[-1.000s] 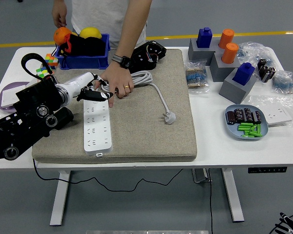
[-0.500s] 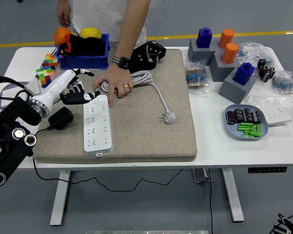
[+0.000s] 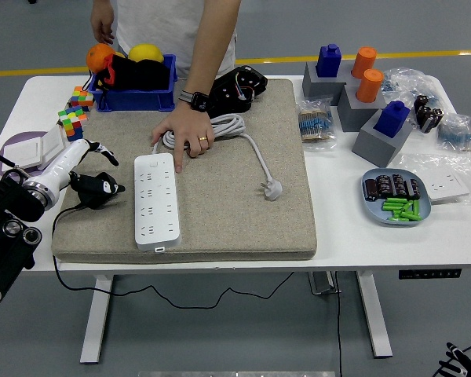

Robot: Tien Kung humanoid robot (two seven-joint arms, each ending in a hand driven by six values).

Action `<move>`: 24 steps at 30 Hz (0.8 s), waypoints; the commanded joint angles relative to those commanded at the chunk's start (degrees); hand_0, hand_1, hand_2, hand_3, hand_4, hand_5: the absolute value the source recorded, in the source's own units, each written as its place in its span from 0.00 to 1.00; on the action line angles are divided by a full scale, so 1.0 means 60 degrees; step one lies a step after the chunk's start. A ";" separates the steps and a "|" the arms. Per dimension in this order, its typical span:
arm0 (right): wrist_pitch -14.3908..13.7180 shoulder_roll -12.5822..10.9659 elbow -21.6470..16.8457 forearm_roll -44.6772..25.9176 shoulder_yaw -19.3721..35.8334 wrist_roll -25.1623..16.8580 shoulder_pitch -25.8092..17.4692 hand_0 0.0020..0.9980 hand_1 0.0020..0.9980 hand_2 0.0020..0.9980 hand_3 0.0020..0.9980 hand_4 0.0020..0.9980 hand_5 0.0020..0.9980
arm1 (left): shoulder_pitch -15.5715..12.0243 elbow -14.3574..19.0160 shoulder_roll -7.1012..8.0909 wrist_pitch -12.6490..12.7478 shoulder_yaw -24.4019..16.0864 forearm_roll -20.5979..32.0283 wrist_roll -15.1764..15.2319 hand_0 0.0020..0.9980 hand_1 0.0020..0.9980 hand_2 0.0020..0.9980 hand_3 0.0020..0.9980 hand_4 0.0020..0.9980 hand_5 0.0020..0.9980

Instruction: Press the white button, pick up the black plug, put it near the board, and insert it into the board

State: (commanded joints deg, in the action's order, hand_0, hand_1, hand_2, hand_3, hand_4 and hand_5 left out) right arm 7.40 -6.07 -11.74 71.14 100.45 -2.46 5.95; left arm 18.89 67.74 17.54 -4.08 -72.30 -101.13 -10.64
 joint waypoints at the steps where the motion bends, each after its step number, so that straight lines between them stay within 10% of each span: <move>1: 0.0003 0.0001 0.0008 0.0018 0.0017 0.0004 -0.0011 0.73 0.61 0.56 0.68 0.74 0.51 | -0.0031 0.0003 0.0028 -0.0009 -0.0022 0.0021 0.0005 0.88 0.90 0.78 0.44 0.99 0.04; 24: -0.0009 -0.0020 0.0009 -0.0032 -0.0113 0.0001 0.0020 0.73 0.61 0.56 0.68 0.75 0.51 | -0.0140 -0.0597 0.0315 -0.0081 0.0039 0.0194 -0.0012 0.84 0.85 0.75 0.37 1.00 0.01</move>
State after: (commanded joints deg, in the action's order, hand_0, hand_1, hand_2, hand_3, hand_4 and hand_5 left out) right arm 7.35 -6.19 -11.69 70.94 99.77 -2.46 6.07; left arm 18.05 64.15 19.43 -4.56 -72.06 -99.96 -10.71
